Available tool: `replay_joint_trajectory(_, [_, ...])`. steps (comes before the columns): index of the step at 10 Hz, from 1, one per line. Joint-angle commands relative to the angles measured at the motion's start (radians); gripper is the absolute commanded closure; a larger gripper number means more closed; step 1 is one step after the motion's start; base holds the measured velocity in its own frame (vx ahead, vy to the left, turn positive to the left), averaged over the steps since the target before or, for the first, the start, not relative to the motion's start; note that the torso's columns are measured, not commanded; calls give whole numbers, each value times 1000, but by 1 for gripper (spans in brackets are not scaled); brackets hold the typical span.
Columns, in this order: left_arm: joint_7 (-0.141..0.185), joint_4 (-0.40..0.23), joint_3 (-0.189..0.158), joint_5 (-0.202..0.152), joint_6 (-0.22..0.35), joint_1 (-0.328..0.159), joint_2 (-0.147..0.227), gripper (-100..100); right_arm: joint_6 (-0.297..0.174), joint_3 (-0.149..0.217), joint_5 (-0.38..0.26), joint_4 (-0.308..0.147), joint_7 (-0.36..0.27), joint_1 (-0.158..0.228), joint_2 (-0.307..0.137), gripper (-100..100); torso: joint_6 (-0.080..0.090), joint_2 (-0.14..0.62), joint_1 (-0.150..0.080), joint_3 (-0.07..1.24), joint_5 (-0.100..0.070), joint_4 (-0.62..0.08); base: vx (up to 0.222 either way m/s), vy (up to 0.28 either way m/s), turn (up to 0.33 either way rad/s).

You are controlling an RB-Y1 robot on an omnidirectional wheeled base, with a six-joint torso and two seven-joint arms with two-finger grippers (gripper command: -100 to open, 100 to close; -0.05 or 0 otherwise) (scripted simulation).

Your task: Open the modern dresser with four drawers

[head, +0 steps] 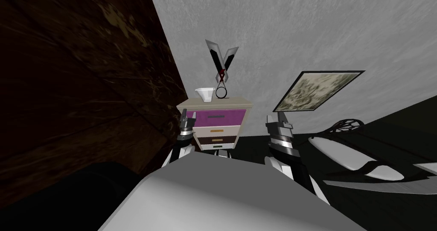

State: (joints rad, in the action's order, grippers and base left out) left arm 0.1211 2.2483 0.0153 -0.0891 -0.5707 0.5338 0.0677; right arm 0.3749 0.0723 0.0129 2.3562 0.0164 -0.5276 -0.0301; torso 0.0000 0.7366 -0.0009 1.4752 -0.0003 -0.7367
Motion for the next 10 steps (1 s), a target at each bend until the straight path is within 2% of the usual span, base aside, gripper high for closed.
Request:
replay_joint_trajectory(1, [5,11,-4,-15,54,10,52,-100,0,0,0,0,0,0,0,0,0,1,0,1,0,-1,6,-64,38])
replay_joint_trajectory(5, [10,26,-8,-34,126,23,70,-100,0,0,0,0,0,0,0,0,0,1,2,1,1,-1,16,-54,28])
replay_joint_trajectory(10, [15,40,-13,-56,213,38,66,-100,0,0,0,0,0,0,0,0,0,2,1,1,0,-1,12,-46,24])
